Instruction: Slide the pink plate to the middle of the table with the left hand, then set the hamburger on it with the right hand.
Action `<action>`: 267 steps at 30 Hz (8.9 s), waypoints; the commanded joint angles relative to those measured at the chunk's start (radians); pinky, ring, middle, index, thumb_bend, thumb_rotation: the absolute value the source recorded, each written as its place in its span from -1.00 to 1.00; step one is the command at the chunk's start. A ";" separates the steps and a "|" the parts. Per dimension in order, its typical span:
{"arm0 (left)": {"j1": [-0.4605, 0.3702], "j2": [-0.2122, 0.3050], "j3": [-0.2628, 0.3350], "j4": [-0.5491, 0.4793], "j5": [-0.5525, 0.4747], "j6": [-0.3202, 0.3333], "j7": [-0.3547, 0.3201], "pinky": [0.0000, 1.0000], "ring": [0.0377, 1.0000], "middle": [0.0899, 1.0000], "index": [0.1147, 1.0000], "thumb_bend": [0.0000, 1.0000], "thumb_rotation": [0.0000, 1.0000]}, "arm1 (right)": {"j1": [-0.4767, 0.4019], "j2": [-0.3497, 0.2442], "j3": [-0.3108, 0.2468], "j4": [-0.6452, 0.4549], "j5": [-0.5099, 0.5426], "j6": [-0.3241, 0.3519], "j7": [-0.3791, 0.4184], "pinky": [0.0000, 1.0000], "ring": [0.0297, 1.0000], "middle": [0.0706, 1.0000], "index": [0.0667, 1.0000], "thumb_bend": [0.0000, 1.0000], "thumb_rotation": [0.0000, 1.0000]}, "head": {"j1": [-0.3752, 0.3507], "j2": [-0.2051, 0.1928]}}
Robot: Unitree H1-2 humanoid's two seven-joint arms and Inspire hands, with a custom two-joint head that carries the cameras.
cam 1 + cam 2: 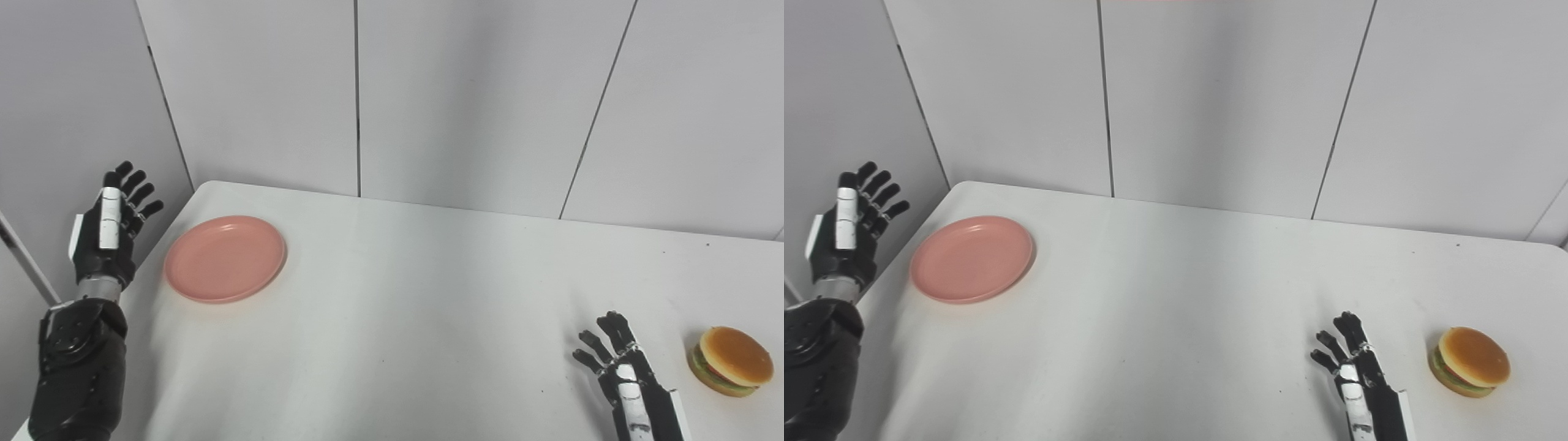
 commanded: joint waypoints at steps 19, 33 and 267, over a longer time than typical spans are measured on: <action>-0.074 0.017 -0.018 0.222 0.017 -0.058 0.016 0.52 0.76 0.77 0.69 0.78 0.60 | 0.044 0.006 -0.007 0.013 0.000 -0.021 0.009 0.57 0.68 0.83 0.79 0.52 0.59 | -0.016 0.016; -0.041 -0.012 -0.049 0.214 0.013 -0.079 -0.041 0.49 0.72 0.70 0.67 0.80 0.51 | 0.044 0.005 -0.005 0.010 -0.006 -0.020 0.008 0.58 0.68 0.85 0.79 0.52 0.60 | -0.027 0.023; 0.177 -0.437 -0.292 -0.102 0.093 0.142 -0.057 0.47 0.74 0.75 0.72 0.69 0.35 | -0.389 -0.593 0.151 0.144 -1.118 0.567 0.282 -0.30 -0.11 0.26 0.29 0.04 -1.00 | -0.637 -0.035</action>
